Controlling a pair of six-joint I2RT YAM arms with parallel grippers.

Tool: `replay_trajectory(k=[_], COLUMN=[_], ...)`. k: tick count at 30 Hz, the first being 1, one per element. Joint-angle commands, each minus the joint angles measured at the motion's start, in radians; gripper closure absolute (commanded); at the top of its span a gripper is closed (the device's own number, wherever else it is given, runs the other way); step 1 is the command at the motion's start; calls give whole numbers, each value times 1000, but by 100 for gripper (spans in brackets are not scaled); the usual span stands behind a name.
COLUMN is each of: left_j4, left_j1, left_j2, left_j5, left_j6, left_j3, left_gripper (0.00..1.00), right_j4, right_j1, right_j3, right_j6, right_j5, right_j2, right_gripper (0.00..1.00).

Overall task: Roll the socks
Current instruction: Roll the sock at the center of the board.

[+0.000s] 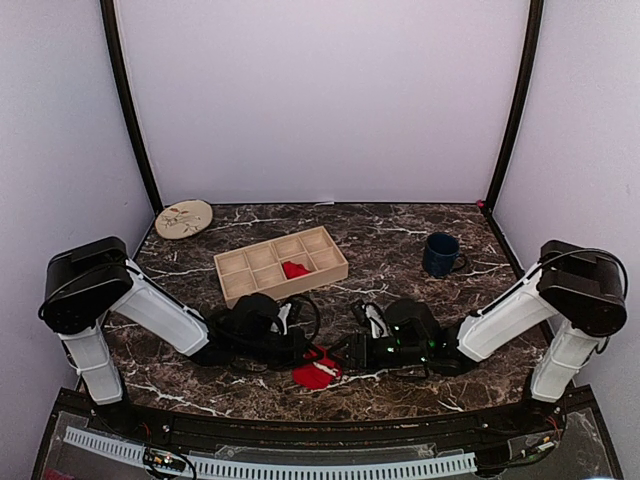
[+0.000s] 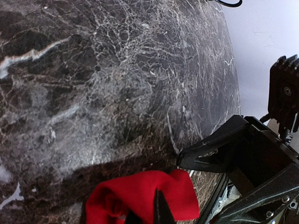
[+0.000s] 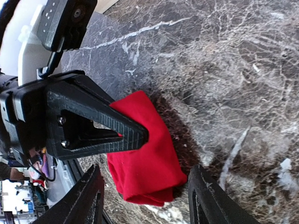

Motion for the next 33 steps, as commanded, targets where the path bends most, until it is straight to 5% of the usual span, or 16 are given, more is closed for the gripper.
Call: replay_trajectory(k=[1,15,33], left_j4=[-27,140,276], left_j1=[-25,-56,-67], left_j2=[-4,10,88], left_j5=[-60,-93,-104], left_j6=[52,75,74], left_j3=[-33,-134,-149], left_gripper=[100,100,100], right_j4=[100,155,68], right_j1=[-8,-8,65], right_j3=[9,-23,3], right_j6=[58,68,53], right_j5=[-39,-55,-85], right_j2=[24,127,170], right_gripper=[42,40,53])
